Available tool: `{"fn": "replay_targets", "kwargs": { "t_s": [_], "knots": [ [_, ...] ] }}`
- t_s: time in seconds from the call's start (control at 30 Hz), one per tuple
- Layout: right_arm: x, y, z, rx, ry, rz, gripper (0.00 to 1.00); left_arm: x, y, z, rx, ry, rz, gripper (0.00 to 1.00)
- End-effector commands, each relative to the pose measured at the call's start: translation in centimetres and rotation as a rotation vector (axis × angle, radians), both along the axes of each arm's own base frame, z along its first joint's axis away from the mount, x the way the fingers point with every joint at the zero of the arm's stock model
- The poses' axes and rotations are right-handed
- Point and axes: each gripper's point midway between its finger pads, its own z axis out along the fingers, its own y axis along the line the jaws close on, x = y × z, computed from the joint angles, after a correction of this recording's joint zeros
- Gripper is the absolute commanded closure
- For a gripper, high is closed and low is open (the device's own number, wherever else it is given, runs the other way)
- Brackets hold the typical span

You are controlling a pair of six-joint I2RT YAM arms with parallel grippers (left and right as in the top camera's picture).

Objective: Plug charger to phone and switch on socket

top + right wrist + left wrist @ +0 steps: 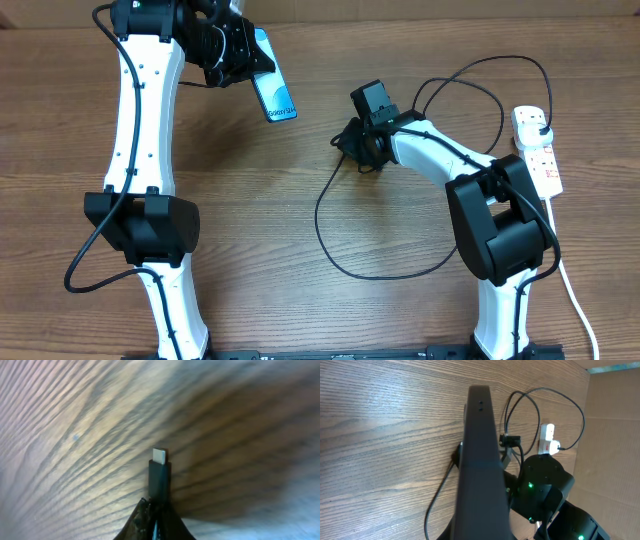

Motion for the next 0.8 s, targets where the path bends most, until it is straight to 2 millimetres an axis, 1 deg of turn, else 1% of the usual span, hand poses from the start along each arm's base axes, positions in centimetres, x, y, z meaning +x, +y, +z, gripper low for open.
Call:
{"fn": "replay_targets", "kwargs": {
  "t_s": [0.0, 0.13, 0.23, 0.33, 0.43, 0.6, 0.67, 0.77],
  "knots": [
    [-1.5, 0.9, -2.3, -0.008, 0.034, 0.156, 0.96, -0.3, -0.6, 1.8, -0.012, -0.055, -0.028, 0.96],
    [-1.4, 1.8, -1.2, 0.025, 0.005, 0.241, 0.96, -0.2, -0.4, 1.7, 0.000, -0.056, -0.022, 0.96],
    [-1.1, 2.5, 0.6, 0.056, -0.042, 0.318, 0.96, -0.2, -0.2, 1.5, 0.012, -0.057, -0.018, 0.96],
    [-1.0, 2.8, 2.8, 0.088, -0.097, 0.392, 0.96, -0.1, -0.2, 1.6, 0.012, -0.059, -0.017, 0.96],
    [-1.3, 2.6, 5.5, 0.119, -0.140, 0.452, 0.96, -0.1, -0.2, 1.6, 0.011, -0.064, -0.023, 0.96],
    [-2.9, 3.0, 10.4, 0.226, -0.224, 0.607, 0.96, -0.1, -0.2, 1.7, 0.011, -0.078, -0.040, 0.96],
    [-3.5, 3.0, 12.1, 0.258, -0.247, 0.638, 0.96, -0.2, -0.4, 1.8, 0.000, -0.085, -0.055, 0.96],
    [-4.2, 2.7, 14.2, 0.273, -0.267, 0.644, 0.96, -0.6, -1.4, 2.6, -0.053, -0.125, -0.125, 0.96]
  ]
}}
